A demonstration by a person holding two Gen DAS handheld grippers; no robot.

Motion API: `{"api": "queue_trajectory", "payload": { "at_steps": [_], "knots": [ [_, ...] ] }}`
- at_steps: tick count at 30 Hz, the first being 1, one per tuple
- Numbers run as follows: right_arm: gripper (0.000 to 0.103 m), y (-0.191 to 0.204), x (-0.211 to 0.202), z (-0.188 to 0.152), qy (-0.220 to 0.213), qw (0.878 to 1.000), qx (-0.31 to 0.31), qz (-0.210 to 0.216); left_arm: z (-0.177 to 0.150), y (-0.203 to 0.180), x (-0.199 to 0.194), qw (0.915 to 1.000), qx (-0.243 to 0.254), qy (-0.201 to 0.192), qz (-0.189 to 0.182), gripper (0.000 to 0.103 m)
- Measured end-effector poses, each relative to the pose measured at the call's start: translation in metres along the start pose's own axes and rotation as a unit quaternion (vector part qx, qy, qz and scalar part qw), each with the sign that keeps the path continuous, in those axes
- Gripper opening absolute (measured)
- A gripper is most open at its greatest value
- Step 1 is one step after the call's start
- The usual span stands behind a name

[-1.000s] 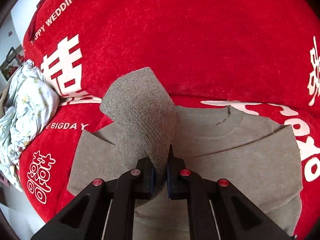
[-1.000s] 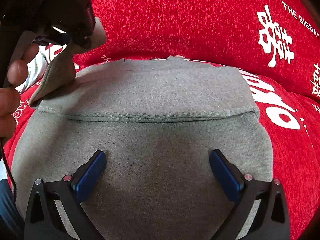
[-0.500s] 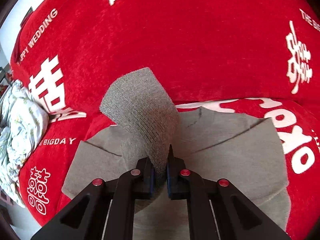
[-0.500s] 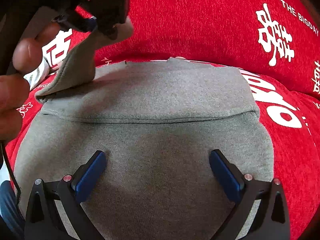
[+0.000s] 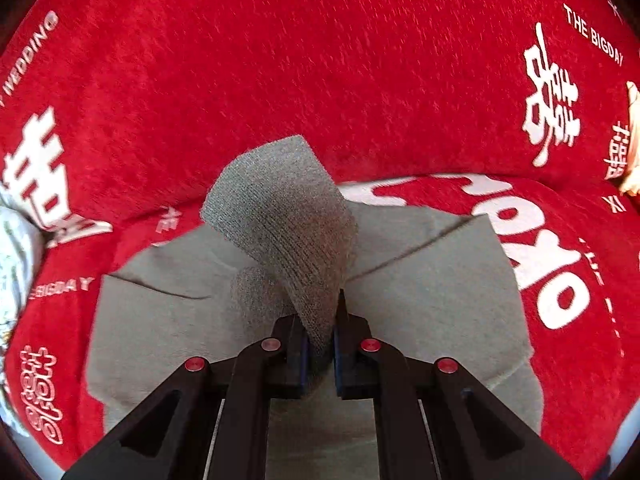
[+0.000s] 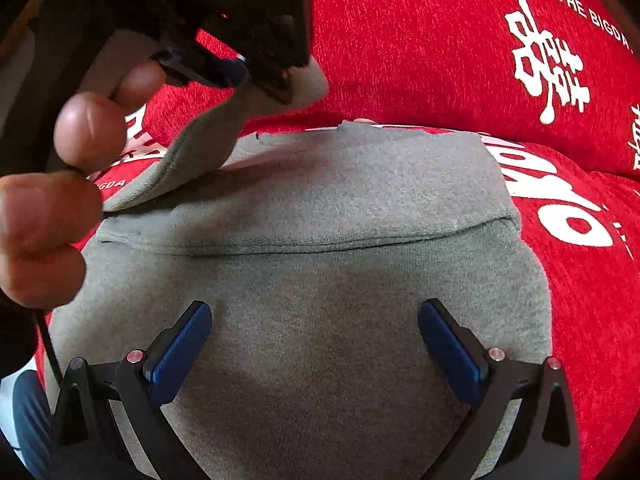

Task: Fold small clothes
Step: 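Lay the sleeve onto the folded sleeve and open the left gripper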

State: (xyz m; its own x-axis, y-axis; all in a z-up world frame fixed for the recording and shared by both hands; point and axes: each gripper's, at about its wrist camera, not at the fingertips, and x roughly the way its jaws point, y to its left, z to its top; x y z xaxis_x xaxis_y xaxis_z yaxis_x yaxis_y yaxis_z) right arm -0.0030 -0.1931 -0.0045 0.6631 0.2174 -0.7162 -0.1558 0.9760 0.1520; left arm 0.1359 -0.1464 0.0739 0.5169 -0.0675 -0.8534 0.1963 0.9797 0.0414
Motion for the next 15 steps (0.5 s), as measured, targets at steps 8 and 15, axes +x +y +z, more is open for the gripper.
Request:
{"api": "queue_trajectory", "payload": {
  "at_steps": [8,15],
  "knots": [
    [0.103,0.001,0.001,0.0,-0.001,1.0,0.001,0.001,0.003,-0.004,0.022,0.9991,0.005,0.028,-0.03,0.01],
    [0.103,-0.002,-0.002,0.001,-0.006,1.0,0.011,0.014,-0.007,-0.024,0.038,0.9983,0.028,0.042,-0.029,0.01]
  ]
}}
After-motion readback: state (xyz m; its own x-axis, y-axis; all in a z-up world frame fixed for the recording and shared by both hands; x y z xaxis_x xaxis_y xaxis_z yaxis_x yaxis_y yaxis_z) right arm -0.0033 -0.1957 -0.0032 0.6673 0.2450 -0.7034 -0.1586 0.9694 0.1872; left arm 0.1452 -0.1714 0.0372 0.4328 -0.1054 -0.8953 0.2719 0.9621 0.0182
